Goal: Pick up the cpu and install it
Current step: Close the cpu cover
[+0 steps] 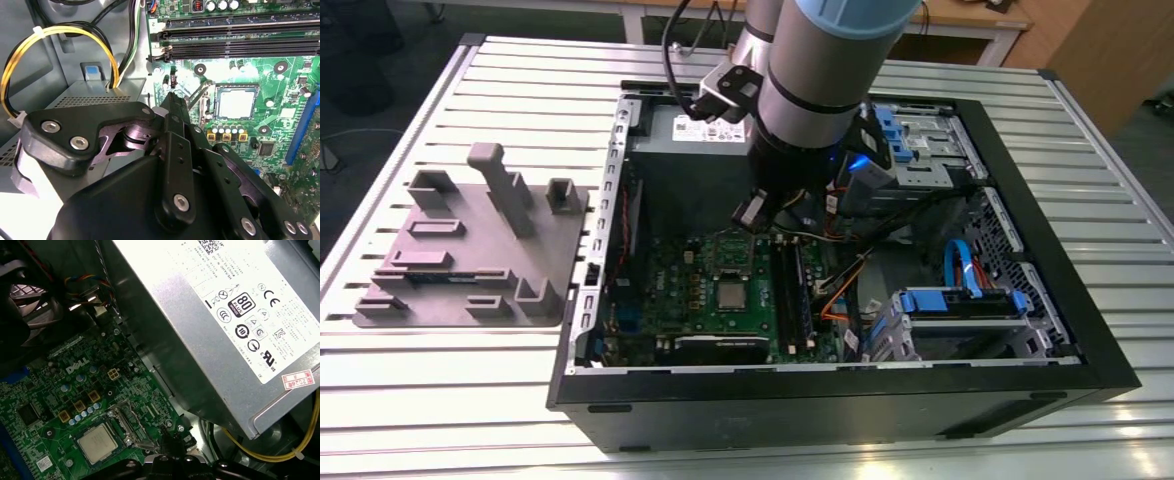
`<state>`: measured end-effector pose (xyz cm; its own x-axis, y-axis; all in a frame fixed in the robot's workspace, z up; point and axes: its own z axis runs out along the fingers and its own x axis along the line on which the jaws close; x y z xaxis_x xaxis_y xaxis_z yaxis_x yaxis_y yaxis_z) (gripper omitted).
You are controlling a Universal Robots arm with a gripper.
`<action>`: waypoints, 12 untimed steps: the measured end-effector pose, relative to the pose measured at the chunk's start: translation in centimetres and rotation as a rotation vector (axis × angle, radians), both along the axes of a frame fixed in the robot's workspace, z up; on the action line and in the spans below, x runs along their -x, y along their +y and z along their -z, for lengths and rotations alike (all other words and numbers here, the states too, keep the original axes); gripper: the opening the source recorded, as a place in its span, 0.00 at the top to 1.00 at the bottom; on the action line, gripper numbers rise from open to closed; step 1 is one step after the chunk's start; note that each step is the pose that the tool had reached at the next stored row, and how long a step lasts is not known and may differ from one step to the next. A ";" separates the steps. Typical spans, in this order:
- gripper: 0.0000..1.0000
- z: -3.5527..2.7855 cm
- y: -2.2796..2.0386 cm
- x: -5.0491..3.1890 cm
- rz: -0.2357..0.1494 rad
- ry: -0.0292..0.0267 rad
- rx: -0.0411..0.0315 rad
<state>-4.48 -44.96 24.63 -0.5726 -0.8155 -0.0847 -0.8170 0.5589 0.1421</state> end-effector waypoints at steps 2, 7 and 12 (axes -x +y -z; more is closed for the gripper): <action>0.90 -0.03 -0.01 0.00 0.000 0.0000 -0.0001; 0.90 -0.08 -0.07 0.00 -0.001 0.0001 -0.0002; 0.90 -0.08 -0.51 0.03 -0.008 -0.0006 -0.0004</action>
<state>-4.51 -45.47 24.70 -0.5662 -0.8199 -0.0854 -0.8214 0.5524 0.1419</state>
